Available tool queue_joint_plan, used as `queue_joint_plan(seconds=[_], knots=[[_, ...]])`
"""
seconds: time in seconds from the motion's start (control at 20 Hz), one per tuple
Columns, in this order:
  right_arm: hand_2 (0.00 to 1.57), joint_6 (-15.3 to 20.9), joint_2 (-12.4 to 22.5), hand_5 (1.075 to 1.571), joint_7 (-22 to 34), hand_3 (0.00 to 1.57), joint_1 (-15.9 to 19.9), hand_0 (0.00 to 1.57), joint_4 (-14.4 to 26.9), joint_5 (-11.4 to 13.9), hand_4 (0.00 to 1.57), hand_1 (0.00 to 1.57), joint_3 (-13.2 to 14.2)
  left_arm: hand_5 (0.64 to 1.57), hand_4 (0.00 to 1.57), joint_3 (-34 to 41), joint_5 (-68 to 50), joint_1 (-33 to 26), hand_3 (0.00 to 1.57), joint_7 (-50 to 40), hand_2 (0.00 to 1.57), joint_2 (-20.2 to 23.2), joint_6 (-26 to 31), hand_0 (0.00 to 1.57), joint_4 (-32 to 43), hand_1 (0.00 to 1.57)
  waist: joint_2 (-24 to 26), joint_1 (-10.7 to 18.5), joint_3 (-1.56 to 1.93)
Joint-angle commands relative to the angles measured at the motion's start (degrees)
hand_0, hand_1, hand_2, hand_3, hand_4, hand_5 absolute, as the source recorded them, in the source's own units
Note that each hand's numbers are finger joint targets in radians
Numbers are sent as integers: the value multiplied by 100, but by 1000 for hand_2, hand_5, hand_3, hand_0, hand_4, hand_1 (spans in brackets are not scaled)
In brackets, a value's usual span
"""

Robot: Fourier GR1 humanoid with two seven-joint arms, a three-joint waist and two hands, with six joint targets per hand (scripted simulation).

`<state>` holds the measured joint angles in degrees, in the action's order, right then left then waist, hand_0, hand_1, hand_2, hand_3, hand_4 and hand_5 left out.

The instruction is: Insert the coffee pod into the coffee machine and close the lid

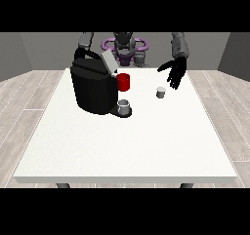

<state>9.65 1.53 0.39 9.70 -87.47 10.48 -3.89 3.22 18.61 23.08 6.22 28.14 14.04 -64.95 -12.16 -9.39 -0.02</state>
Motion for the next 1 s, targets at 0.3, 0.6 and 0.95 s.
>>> queue_joint_plan(seconds=[0.3,0.6,0.95], knots=[[0,-179,-4,1571,-32,0,324,0,121,-134,0,0,71,1571,0,60,814,685,0,641,291,210,-520,0,1453,0,-607,-134,0],[0,144,-145,1571,217,0,619,0,612,38,0,0,-7,1571,81,-412,1553,914,692,554,950,-287,-1231,940,1549,940,-391,146,1],[0,149,-149,1571,-83,0,321,0,681,-92,0,0,-427,1571,413,-701,2257,1073,845,736,1016,-268,-1581,924,2063,924,-297,-24,1]])
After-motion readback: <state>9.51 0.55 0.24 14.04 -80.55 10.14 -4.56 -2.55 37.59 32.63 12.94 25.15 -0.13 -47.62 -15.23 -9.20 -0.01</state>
